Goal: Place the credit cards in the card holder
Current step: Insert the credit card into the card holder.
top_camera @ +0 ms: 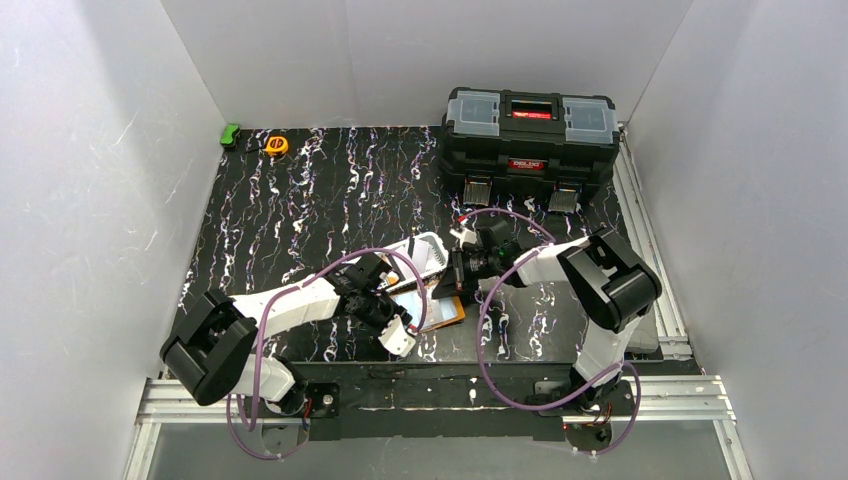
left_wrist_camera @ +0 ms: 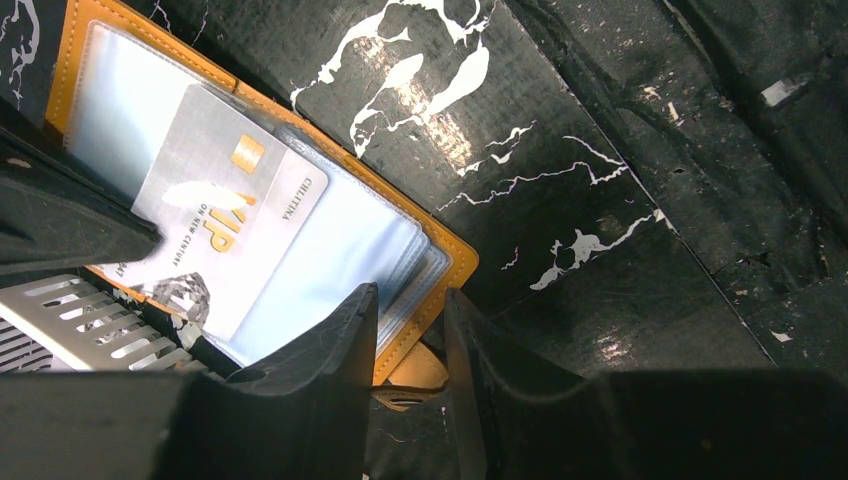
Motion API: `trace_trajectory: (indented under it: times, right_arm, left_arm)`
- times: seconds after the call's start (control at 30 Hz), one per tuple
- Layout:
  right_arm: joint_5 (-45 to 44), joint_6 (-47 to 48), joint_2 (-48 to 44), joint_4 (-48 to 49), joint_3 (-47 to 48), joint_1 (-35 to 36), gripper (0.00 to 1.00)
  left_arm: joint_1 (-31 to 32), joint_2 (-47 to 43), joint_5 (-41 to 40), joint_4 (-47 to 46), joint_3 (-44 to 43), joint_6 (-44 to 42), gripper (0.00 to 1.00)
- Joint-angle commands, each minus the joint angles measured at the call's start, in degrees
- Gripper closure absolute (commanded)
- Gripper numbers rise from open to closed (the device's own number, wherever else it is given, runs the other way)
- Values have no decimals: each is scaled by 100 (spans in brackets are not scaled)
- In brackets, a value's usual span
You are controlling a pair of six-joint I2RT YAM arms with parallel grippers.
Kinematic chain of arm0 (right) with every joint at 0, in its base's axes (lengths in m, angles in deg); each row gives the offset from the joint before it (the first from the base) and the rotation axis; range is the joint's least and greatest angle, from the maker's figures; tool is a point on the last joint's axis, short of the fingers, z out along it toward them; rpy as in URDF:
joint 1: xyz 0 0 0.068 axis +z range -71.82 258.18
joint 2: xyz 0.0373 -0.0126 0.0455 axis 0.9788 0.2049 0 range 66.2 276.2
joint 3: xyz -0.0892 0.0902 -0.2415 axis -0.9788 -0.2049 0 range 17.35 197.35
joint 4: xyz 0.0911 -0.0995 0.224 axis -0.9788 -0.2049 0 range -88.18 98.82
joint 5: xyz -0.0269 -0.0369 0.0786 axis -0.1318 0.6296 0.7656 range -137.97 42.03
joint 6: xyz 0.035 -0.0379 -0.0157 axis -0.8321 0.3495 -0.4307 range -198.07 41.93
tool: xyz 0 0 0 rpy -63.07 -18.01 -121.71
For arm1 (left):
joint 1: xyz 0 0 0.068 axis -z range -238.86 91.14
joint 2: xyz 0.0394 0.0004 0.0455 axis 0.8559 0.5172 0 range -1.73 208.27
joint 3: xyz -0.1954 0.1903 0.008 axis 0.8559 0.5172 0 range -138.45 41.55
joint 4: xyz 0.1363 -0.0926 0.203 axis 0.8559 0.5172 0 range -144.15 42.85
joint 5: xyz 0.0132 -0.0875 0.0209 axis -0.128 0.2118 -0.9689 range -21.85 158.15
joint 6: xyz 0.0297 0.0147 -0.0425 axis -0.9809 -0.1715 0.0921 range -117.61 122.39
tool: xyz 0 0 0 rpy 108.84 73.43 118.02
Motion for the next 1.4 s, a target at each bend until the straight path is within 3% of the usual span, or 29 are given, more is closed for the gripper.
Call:
trace_trajectory:
  times: [0.0, 0.37, 0.5, 0.9, 1.1, 1.37]
  right_arm:
    - [-40, 315, 220, -341, 335, 211, 99]
    - [-713, 589, 28, -963, 571, 638, 99]
    - [-991, 682, -161, -1238, 665, 796, 79]
    - [-1616, 983, -639, -2145, 927, 1048, 42]
    - [-1805, 1127, -568, -2453, 1136, 1254, 41]
    - [-2137, 1230, -626, -2591, 1216, 1465, 41]
  left_arm:
    - [33, 21, -98, 224, 147, 11, 72]
    - [30, 8, -73, 156, 143, 59, 72]
    - [39, -4, -56, 115, 118, 135, 72]
    - [36, -417, -278, 64, -203, 1132, 68]
    - [-62, -873, -327, 232, -159, 1504, 68]
    - [-373, -870, -717, -640, 500, 2245, 68]
